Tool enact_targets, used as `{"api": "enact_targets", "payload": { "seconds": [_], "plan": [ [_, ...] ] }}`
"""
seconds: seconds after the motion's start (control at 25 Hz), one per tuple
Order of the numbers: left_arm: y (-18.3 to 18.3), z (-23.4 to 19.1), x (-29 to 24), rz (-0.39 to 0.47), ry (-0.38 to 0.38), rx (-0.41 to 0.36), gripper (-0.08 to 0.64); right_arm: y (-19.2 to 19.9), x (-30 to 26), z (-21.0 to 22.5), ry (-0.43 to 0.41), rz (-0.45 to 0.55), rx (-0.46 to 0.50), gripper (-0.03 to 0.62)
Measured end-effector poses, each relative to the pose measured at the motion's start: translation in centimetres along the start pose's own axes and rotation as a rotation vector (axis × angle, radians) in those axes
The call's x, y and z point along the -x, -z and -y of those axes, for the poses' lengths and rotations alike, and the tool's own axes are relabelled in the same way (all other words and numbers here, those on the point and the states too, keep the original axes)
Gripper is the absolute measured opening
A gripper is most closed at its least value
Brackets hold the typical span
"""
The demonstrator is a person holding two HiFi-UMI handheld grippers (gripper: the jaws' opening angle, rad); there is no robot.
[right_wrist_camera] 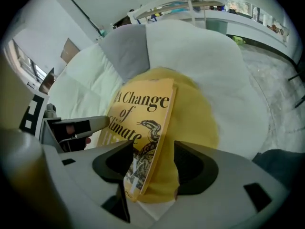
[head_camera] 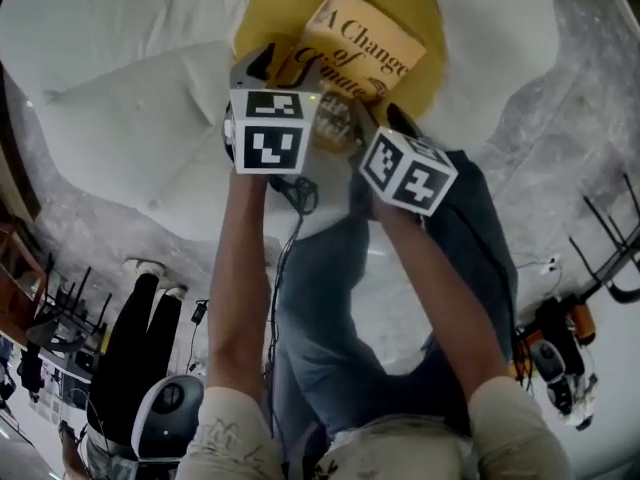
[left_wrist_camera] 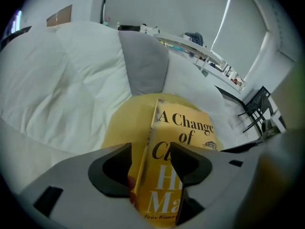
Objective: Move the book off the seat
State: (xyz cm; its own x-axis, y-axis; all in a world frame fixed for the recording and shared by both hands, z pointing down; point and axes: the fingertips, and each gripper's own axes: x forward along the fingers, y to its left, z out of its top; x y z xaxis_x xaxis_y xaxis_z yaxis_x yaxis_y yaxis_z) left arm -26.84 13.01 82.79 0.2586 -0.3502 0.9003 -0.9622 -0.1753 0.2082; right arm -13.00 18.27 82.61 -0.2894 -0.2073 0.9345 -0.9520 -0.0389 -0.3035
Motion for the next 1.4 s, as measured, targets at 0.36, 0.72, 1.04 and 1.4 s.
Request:
{"api": "enact_targets", "payload": {
  "seconds": [0.36, 0.72, 1.04, 1.4],
  "plan": [
    [0.8, 0.8, -1.2, -0.113, 0.161, -0.117, 0.247, 0.4, -0.5, -0.2, 0.042, 0.058, -0.092, 0.255],
    [1.5, 1.8, -1.5, -0.192, 0.199, -0.153, 0.247, 0.6, -1.3, -1.2, 0.002, 0.029, -0.115, 0.253],
    [1.4, 1.9, -1.1, -0.211, 0.132, -0.164, 0.244, 0.3, -0.9, -1.3, 0.022, 0.001, -0.106, 0.228],
    [-0.2, 3.3, 2.6, -0.177, 0.050, -0.138, 0.242, -1.3, 2.2, -1.5, 0.023, 0.021, -0.051, 0.227]
  ]
}}
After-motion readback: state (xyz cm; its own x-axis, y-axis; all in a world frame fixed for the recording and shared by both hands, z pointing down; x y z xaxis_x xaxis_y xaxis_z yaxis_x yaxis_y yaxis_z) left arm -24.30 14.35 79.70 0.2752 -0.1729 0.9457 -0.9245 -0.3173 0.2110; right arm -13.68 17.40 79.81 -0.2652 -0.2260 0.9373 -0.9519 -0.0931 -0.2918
